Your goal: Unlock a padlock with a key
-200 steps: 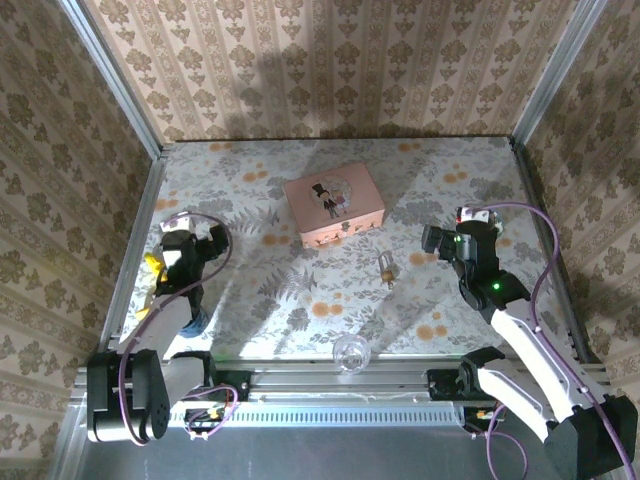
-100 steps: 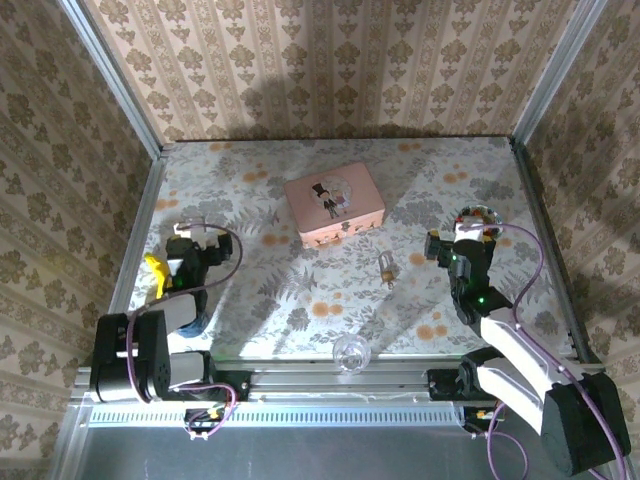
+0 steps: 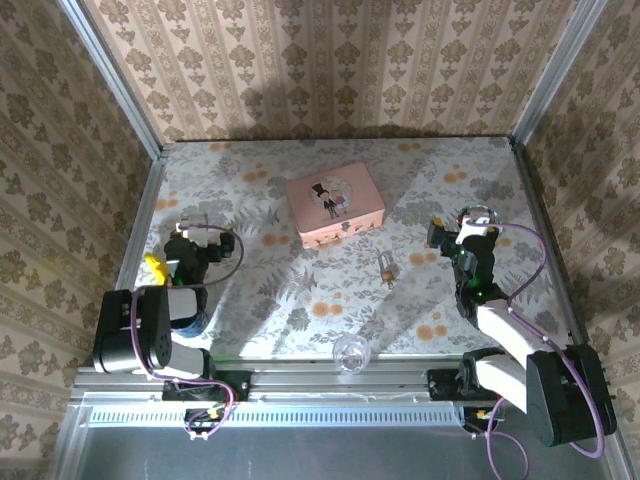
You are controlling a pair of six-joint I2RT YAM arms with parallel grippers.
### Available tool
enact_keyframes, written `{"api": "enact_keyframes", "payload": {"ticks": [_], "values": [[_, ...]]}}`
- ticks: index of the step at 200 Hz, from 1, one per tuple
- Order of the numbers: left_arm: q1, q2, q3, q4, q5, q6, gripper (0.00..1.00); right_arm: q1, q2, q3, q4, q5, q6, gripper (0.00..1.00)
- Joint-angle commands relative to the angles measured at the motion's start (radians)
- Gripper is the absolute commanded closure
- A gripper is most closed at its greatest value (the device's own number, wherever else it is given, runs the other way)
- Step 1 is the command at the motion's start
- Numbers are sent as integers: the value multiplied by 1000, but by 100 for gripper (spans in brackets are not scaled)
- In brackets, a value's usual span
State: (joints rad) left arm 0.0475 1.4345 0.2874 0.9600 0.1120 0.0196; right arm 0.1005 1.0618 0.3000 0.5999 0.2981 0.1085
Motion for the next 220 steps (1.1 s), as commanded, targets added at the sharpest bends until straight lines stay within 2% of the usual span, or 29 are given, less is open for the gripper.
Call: {"api": "enact_keyframes", "payload": {"ticks": [1,40,48,92,112,133,145,168,220], "values": [[22,46,-4,104,74,1,0,-16,12,-19,119,-47,2,0],[49,144,29,148,192,6,0,-47,3,-50,163,-75,-2,0],[52,137,48,95,232,19,0,-53,0,-59,173,-82,1,0],[40,135,68,55,242,39,0,-76,30,-83,237,-149,-3,0],[29,132,73,40,209,44,0,-79,70,-82,264,-172,-27,0],[2,125,86,2,64,29,0,-82,118,-95,319,-197,-48,0],[-12,124,94,-17,29,35,0,-86,155,-105,370,-209,-53,0],[-15,123,96,-20,23,35,0,-102,250,-113,481,-234,-52,0],[-15,123,95,-20,21,36,0,-150,457,-83,600,-286,-7,0]]}}
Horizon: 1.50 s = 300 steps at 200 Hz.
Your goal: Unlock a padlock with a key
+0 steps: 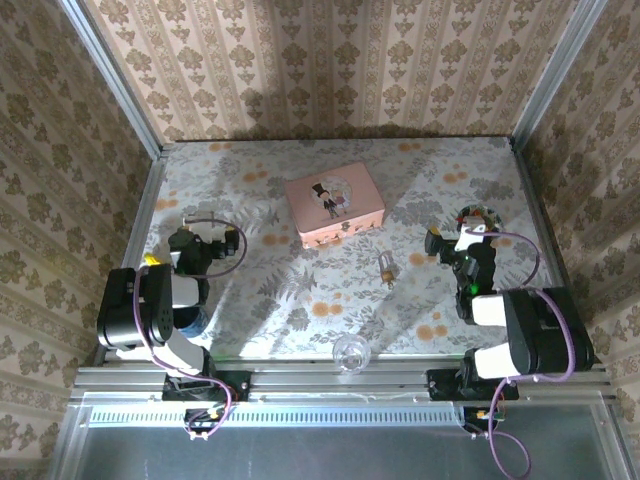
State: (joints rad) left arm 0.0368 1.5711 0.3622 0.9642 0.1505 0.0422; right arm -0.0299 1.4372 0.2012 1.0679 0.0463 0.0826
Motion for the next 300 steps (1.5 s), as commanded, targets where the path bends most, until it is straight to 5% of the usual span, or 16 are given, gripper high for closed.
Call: {"api": "enact_keyframes", "payload": {"ticks": [1,64,166,202,300], "values": [[-5,-14,20,-24,-17,13,0,-20,85,15,135,-34,20,0],[-6,-13,21,-24,-19,14,0,-1,90,202,-213,-116,-39,0],[-6,-14,20,-22,-20,16,0,-8,92,188,-181,-280,-94,0],[-8,-13,21,-23,-22,16,0,32,94,208,-219,15,-33,0],[-13,-14,24,-30,-29,20,0,38,91,207,-221,23,-37,0]]}}
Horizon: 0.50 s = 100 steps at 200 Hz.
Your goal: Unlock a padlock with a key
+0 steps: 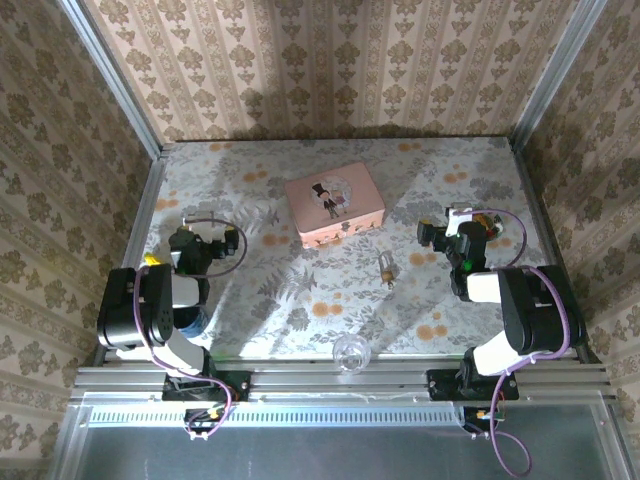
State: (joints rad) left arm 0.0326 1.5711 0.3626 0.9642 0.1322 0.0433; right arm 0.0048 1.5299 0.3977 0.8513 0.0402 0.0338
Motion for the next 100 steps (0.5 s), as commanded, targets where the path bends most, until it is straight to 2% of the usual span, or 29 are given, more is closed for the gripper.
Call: {"api": "enact_keyframes", "payload": {"ticks": [1,100], "values": [[-9,-14,24,-30,-11,19,0,3,-3,11,-4,30,12,0],[-15,-14,25,-33,-14,26,0,3,-1,10,-5,30,12,0]]}}
